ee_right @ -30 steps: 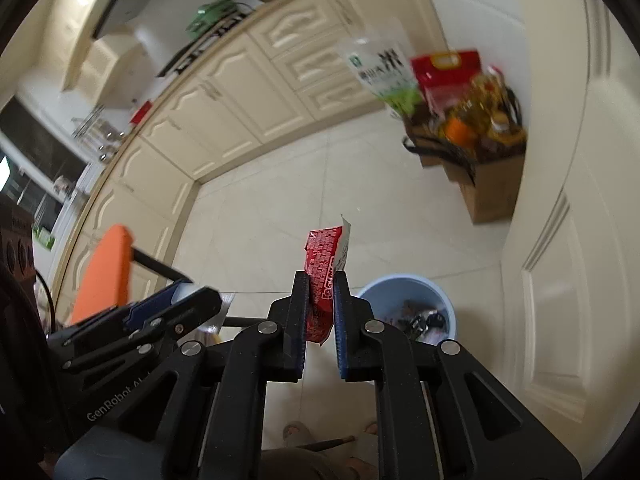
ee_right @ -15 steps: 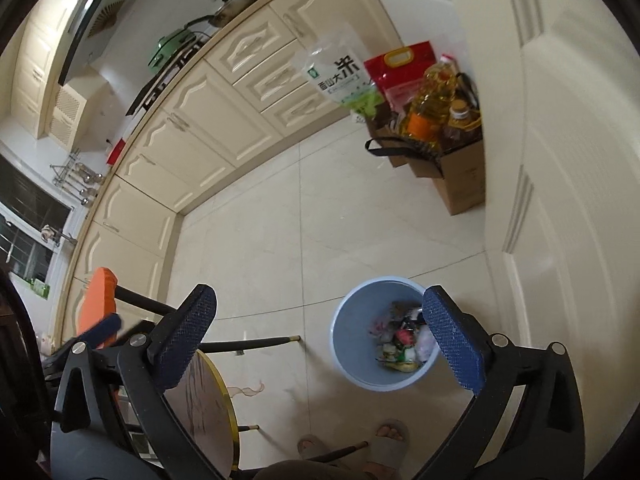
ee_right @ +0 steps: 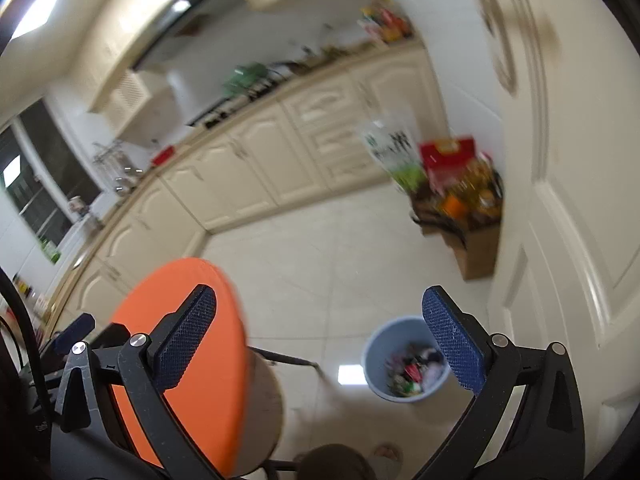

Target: Collect trash

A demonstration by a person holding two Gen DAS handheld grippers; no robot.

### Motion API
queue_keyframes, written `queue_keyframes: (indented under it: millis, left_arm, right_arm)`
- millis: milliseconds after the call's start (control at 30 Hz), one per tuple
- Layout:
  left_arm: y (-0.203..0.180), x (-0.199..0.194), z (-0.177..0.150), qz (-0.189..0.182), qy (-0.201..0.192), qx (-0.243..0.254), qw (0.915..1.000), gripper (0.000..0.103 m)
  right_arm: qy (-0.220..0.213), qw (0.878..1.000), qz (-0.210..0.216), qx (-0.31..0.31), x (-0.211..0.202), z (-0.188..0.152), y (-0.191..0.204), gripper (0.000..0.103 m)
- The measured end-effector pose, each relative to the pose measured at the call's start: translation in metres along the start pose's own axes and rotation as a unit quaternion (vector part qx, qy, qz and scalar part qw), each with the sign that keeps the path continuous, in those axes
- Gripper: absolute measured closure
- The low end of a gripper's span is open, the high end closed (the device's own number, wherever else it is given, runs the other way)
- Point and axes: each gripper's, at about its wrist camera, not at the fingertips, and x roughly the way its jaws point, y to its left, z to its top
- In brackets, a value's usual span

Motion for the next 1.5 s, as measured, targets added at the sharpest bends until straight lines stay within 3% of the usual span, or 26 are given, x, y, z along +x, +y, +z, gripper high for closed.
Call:
queue_keyframes:
  millis: [167, 367, 533, 667, 1000, 1500]
  left_arm:
    - [0.049, -0.088, -0.047, 0.045, -0.043, -0.036, 0.9974, 0.001]
    - [0.092, -0.196, -0.103, 0.106, -0.094, -0.071, 0.9874, 0.001]
    - [0.091, -0.261, -0.156, 0.148, -0.124, -0.087, 0.9773, 0.001]
    - [0.073, -0.289, -0.189, 0.170, -0.135, -0.098, 0.9712, 0.001]
    - [0.043, -0.336, -0.234, 0.197, -0.136, -0.130, 0.9622, 0.001]
    - [0.006, -0.362, -0.230, 0.199, -0.149, -0.102, 0.9632, 0.001]
  right_arm:
    - [-0.046, 0.997, 0.025, -0.053, -0.052, -0.011, 0.084, 0.000]
    - [-0.075, 0.990, 0.043, -0.112, -0.094, -0.036, 0.174, 0.000]
    - [-0.071, 0.981, 0.058, -0.172, -0.109, -0.067, 0.245, 0.000]
    - [-0.068, 0.975, 0.068, -0.202, -0.116, -0.093, 0.286, 0.000]
    - [-0.078, 0.969, 0.055, -0.229, -0.138, -0.127, 0.316, 0.000]
    - [-0.102, 0.968, 0.043, -0.226, -0.172, -0.132, 0.308, 0.000]
